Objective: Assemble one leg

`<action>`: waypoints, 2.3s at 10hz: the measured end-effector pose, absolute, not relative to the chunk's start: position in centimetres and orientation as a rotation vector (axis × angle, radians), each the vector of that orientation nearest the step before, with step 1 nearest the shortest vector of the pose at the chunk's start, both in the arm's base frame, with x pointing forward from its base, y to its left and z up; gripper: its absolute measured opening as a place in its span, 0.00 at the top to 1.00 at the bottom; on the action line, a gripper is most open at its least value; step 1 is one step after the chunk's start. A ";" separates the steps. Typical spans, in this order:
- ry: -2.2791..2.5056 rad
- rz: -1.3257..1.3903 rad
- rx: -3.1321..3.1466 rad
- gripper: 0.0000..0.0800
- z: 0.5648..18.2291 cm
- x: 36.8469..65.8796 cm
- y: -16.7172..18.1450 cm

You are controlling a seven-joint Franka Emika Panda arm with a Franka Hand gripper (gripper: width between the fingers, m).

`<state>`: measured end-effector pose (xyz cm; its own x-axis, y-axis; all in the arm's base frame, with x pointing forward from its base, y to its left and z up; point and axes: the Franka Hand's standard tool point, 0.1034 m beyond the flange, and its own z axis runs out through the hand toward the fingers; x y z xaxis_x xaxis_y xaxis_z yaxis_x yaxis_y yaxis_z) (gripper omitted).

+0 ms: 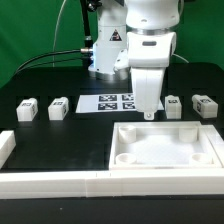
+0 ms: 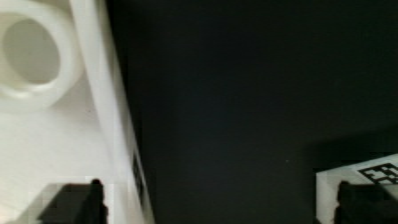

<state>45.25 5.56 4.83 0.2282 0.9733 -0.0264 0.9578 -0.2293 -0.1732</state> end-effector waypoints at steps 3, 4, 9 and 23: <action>-1.729 0.205 -2.475 0.19 4.7 45.3 5.7; -1.591 0.216 -2.574 0.19 4.7 45.3 5.7; -0.709 0.169 -2.993 0.19 5.2 44.2 7.0; -0.207 0.238 -3.085 0.19 4.9 39.4 19.5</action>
Offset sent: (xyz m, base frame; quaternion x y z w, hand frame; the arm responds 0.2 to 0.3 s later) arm 0.0000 0.0000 0.0000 0.0000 0.0000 0.2667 0.9638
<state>39.45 19.45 4.92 0.9793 0.1358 -0.1502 0.1296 -0.9903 -0.0505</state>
